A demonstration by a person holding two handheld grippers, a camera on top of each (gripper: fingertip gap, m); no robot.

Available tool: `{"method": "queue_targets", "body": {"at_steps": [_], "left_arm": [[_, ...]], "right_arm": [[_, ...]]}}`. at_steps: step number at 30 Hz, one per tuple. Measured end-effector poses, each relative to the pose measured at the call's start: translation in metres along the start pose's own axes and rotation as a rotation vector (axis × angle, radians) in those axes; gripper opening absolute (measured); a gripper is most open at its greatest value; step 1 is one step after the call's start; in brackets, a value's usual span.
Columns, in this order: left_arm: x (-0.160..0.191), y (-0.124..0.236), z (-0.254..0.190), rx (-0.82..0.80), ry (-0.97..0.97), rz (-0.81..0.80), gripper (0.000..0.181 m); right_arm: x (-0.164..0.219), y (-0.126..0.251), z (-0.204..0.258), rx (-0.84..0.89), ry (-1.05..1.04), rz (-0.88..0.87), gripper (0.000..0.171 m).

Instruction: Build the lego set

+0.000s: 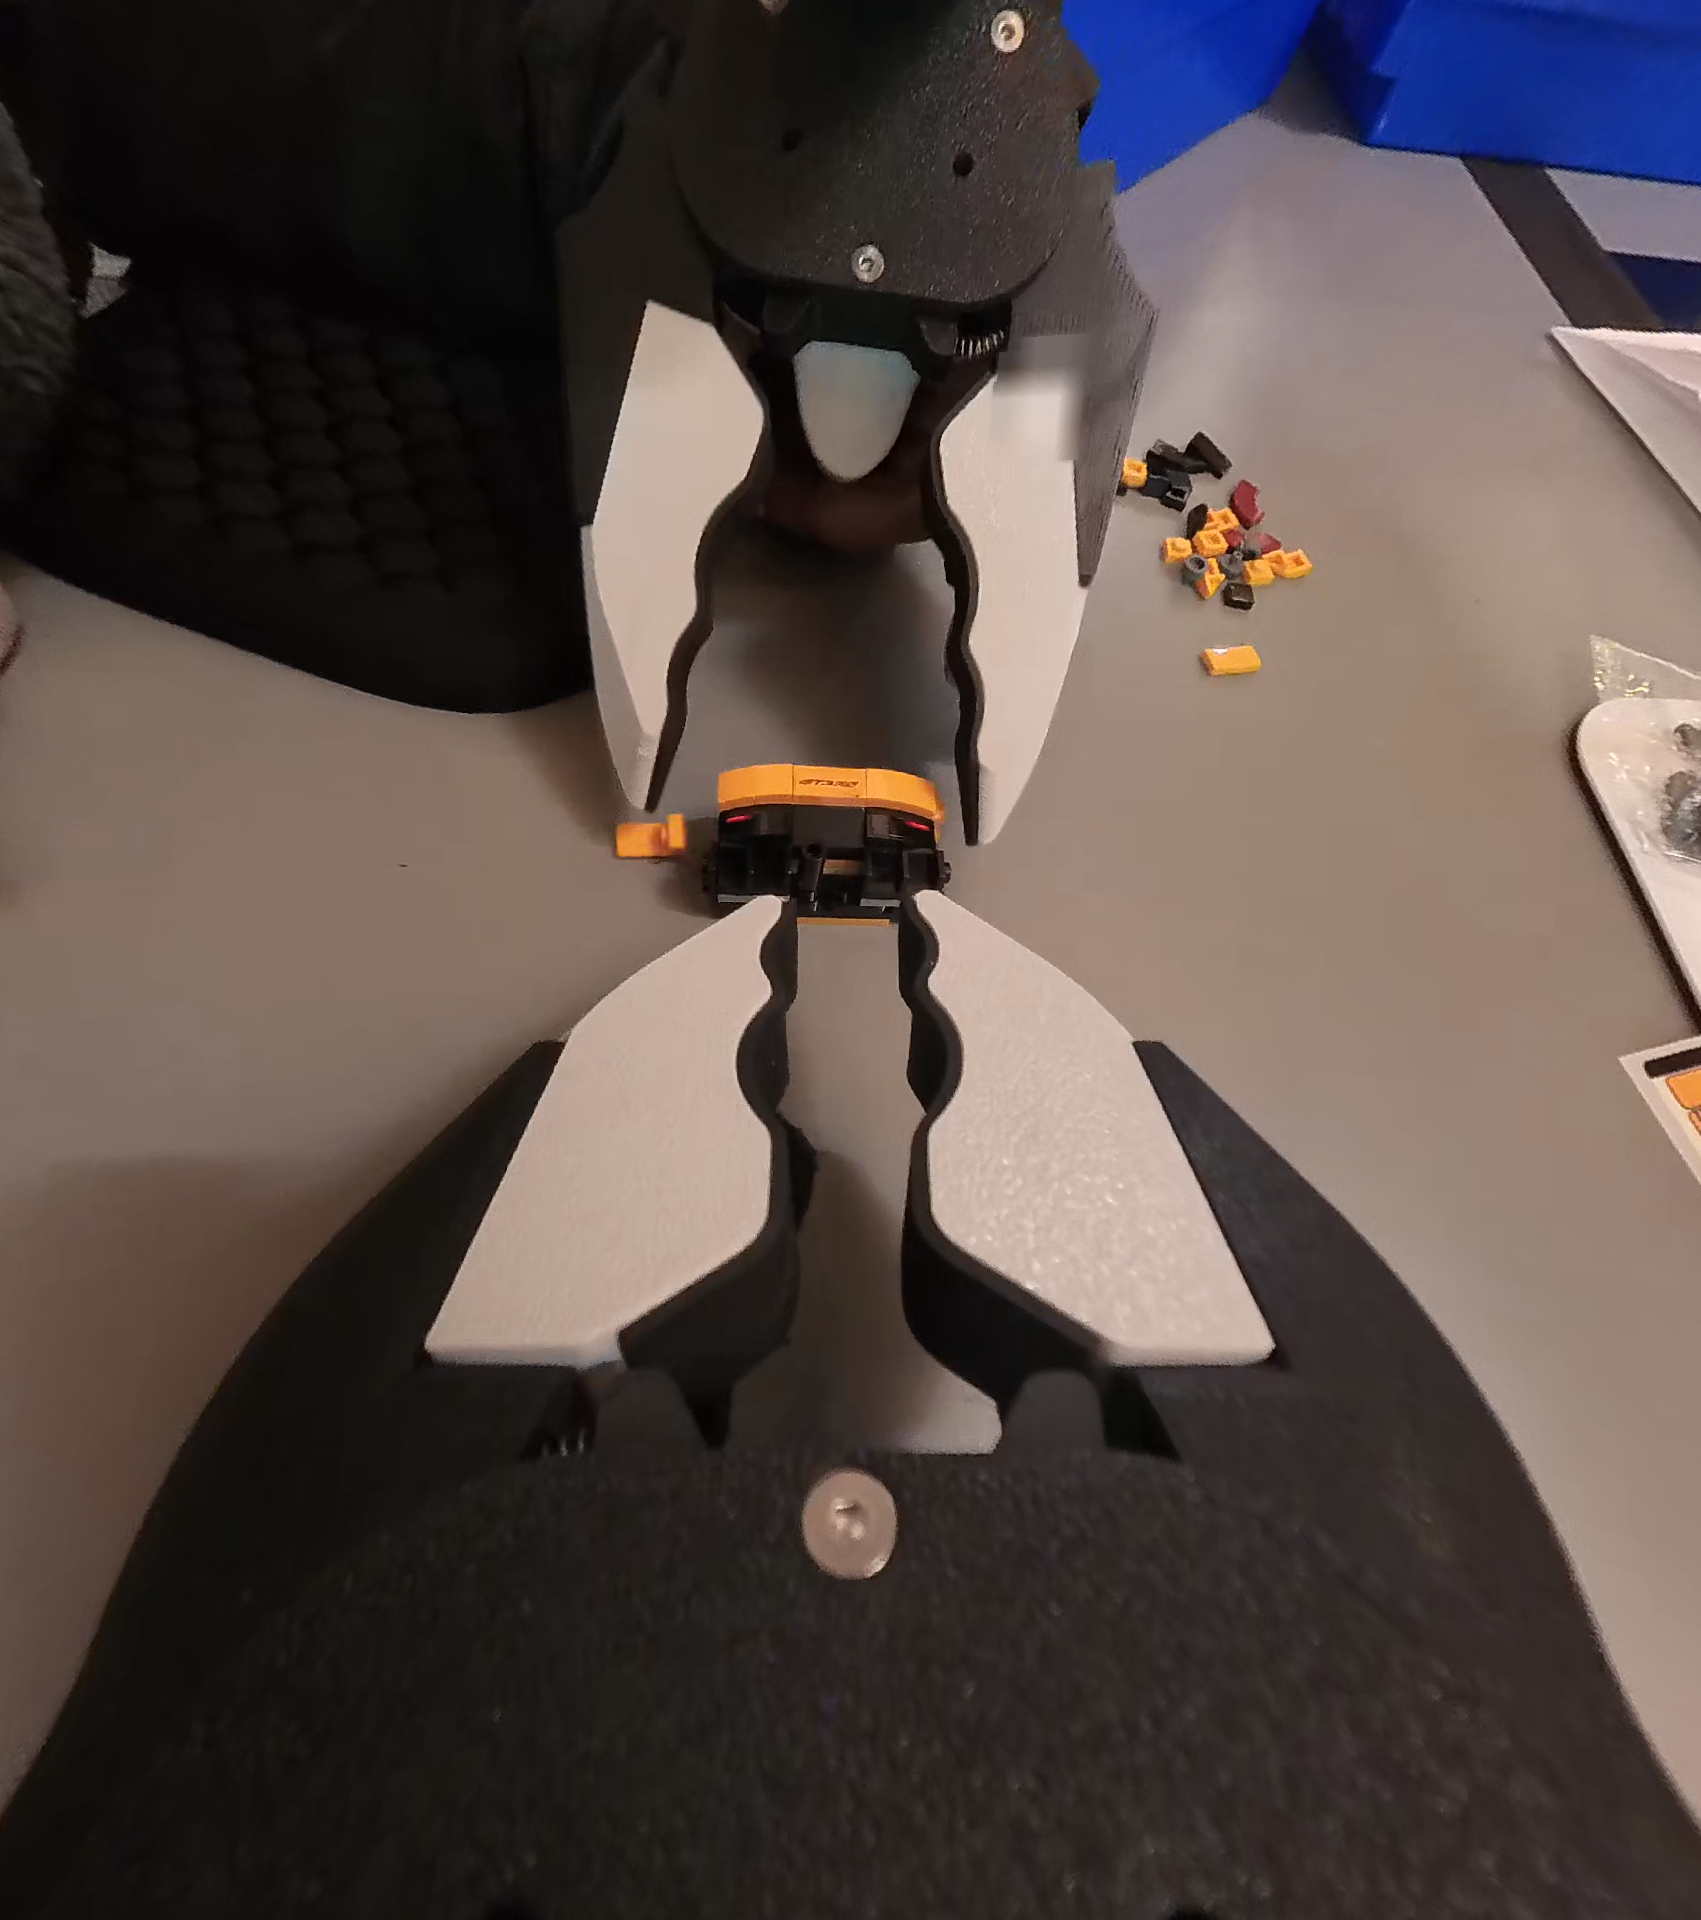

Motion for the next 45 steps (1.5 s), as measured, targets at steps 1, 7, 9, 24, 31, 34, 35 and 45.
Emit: {"method": "queue_targets", "body": {"at_steps": [1,7,9,24,31,34,35,45], "left_arm": [[0.000,0.002,0.000,0.000,0.001,0.000,0.071],[0.003,0.007,0.002,-0.010,0.006,0.007,0.067],[0.003,0.009,0.003,-0.021,0.011,0.002,0.066],[-0.010,-0.002,-0.005,-0.205,-0.289,0.010,0.055],[-0.021,0.001,-0.011,-0.342,-0.504,-0.048,0.055],[-0.032,0.005,-0.014,-0.404,-0.556,-0.112,0.055],[-0.036,0.005,-0.016,-0.423,-0.575,-0.132,0.055],[-0.055,0.011,-0.018,-0.549,-0.591,-0.225,0.067]], "right_arm": [[0.000,0.000,0.000,0.000,0.000,0.002,0.018],[0.001,0.001,0.004,0.008,0.007,0.025,0.018],[0.002,0.001,0.006,0.011,0.006,0.033,0.018],[0.008,0.009,0.001,0.037,-0.002,0.001,0.017],[0.014,0.013,-0.014,0.076,-0.115,-0.028,0.024],[0.006,0.013,-0.014,-0.034,-0.268,-0.131,0.040],[0.002,0.013,-0.013,-0.078,-0.325,-0.181,0.042],[-0.012,0.017,-0.015,-0.341,-0.592,-0.388,0.027]]}}
Point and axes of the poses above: each gripper's, where its closed fingertips meet, y back along the fingers, x out of its underside, z = x × y across the jaws, the point moved 7 cm from there along y, back along the fingers, and after that the axes turned 1 degree about -y, right-handed, at the moved point
